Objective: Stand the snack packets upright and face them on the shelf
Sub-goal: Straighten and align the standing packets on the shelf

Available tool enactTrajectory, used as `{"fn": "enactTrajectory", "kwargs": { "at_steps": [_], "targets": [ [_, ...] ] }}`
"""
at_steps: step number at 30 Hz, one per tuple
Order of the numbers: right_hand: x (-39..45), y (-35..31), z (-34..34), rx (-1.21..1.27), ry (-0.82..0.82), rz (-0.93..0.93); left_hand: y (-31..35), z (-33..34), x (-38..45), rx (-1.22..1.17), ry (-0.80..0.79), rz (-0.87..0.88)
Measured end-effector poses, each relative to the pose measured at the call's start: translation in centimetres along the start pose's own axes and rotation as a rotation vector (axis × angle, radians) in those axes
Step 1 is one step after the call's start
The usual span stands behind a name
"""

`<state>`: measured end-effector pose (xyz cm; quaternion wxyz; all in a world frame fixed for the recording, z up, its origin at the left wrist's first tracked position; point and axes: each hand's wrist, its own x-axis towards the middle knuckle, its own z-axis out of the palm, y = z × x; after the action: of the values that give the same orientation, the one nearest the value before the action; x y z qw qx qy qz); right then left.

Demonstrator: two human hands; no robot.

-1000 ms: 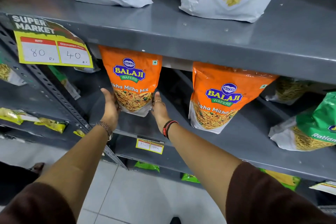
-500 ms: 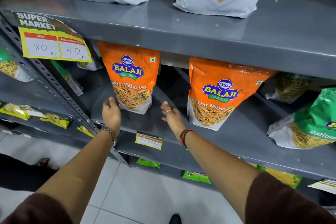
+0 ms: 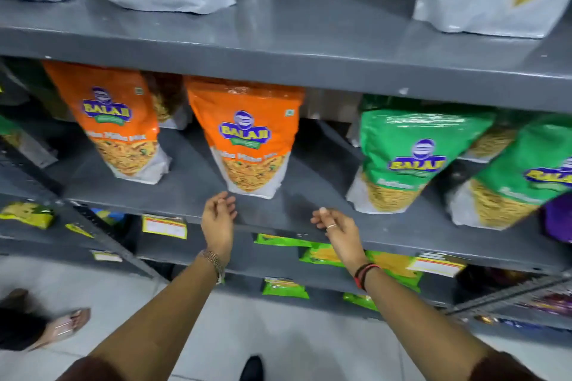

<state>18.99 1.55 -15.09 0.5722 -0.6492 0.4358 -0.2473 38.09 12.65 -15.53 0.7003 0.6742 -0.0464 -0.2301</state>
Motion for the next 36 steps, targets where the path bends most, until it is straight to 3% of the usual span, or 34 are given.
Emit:
{"fn": "enactTrajectory", "kwargs": {
  "at_steps": [4,6,9,12,18,36],
  "targets": [
    [-1.5,1.6,-9.1,0.160,0.320,0.055,-1.7,7.7,-6.0,-0.021,-0.199,-0.076],
    [-1.6,1.7,-12.8,0.216,0.394,0.075,-1.7,11.2,-8.2,-0.003,-0.322,-0.182],
    [-1.0,0.7,-16.9,0.340,0.350,0.107,-1.2,15.5,-10.9,0.095,-0.490,-0.275],
    [0.7,-1.1,-18.7,0.330,0.200,0.158,0.1,18.1,-12.2,0.157,-0.586,-0.225],
    [1.8,-2.8,-18.2,0.400,0.006,0.179,0.7,20.4,-13.4,0.156,-0.658,-0.231],
    [0.8,-2.7,-16.8,0.448,0.128,0.265,2.4,19.6,-13.2,0.111,-0.626,-0.277]
  ]
}}
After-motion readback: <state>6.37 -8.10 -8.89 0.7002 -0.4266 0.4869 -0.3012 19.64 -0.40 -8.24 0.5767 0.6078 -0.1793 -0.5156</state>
